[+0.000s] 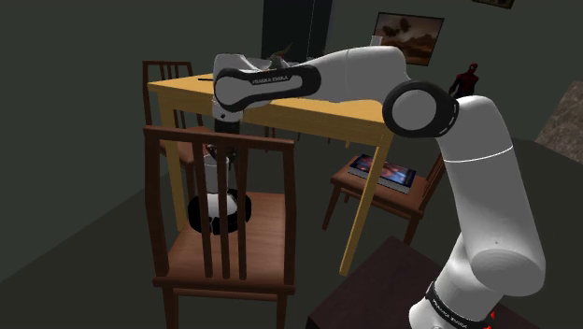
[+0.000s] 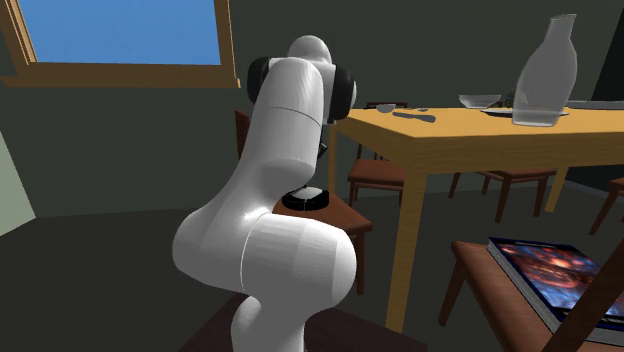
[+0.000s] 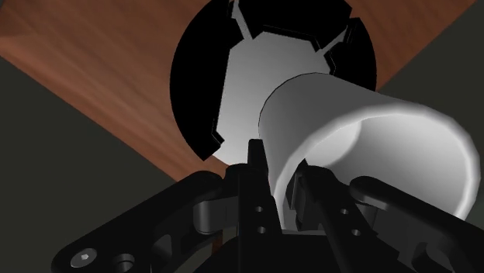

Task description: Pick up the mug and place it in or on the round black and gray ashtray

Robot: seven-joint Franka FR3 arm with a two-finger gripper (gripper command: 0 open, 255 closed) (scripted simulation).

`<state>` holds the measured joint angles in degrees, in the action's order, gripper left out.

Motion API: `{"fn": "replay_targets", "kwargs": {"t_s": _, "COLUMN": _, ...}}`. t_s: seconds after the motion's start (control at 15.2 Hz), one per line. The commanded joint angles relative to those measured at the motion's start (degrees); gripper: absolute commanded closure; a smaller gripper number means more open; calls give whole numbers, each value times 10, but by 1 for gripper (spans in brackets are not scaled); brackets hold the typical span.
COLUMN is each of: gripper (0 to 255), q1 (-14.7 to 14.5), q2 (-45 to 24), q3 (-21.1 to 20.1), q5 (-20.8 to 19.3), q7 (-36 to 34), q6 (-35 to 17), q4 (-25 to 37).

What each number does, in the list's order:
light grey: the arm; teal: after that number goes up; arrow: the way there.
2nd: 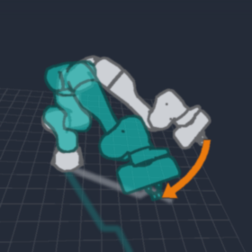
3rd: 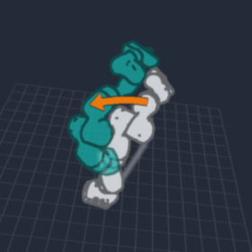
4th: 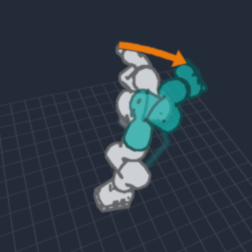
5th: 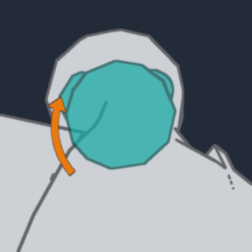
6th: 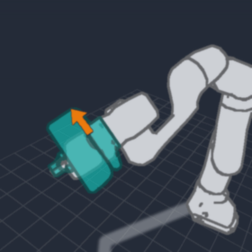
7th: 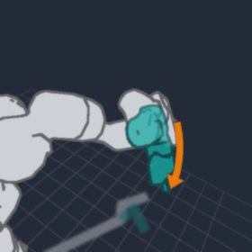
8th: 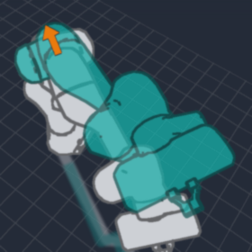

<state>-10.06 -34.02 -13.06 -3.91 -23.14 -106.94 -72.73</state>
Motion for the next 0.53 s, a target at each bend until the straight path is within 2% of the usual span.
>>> {"fn": "replay_targets", "kwargs": {"t_s": 0.0, "gripper": 255, "q1": 1, "q2": 2, "q3": 0, "q5": 0, "q7": 0, "q6": -15, "q4": -17}}
{"fn": "replay_targets", "kwargs": {"t_s": 0.46, "gripper": 255, "q1": 2, "q2": -10, "q3": 2, "q5": -2, "q7": 0, "q6": -62, "q4": -52}}
